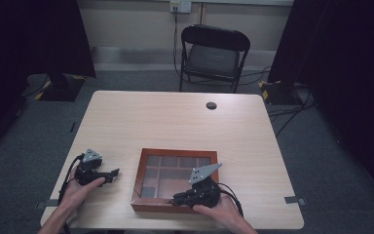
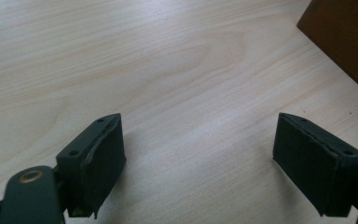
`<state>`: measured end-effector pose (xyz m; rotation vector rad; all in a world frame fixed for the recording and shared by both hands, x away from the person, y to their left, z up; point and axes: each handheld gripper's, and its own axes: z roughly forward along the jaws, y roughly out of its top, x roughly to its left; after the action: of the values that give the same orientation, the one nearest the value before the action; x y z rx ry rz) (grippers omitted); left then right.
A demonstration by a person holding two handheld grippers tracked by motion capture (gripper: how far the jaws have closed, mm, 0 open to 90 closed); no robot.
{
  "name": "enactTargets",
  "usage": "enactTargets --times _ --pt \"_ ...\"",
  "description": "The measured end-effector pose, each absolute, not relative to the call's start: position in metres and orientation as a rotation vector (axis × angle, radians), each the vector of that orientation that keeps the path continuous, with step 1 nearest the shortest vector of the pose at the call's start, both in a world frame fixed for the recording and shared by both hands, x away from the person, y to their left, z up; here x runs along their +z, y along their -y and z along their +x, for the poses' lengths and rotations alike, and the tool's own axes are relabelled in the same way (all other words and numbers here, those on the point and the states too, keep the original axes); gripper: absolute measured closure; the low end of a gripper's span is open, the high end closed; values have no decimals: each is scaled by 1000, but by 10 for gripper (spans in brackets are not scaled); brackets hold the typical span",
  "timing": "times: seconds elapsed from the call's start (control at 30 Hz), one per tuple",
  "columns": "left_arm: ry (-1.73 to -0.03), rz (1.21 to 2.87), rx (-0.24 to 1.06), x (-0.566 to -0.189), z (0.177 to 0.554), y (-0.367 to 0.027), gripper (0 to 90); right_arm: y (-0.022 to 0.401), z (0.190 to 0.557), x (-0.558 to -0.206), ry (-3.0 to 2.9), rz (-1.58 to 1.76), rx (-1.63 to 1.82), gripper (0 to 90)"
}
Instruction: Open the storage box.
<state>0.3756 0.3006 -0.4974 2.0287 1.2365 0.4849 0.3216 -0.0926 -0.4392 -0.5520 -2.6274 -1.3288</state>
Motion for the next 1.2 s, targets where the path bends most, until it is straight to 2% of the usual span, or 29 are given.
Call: enactTargets --times 0.6,1.2 --pt "-1105 2014 456 -483 363 -289 172 95 325 -428 2605 -556 -1337 828" --pt "-1012 1991 413 -474 357 -277 171 98 335 -403 2607 -524 -1312 830"
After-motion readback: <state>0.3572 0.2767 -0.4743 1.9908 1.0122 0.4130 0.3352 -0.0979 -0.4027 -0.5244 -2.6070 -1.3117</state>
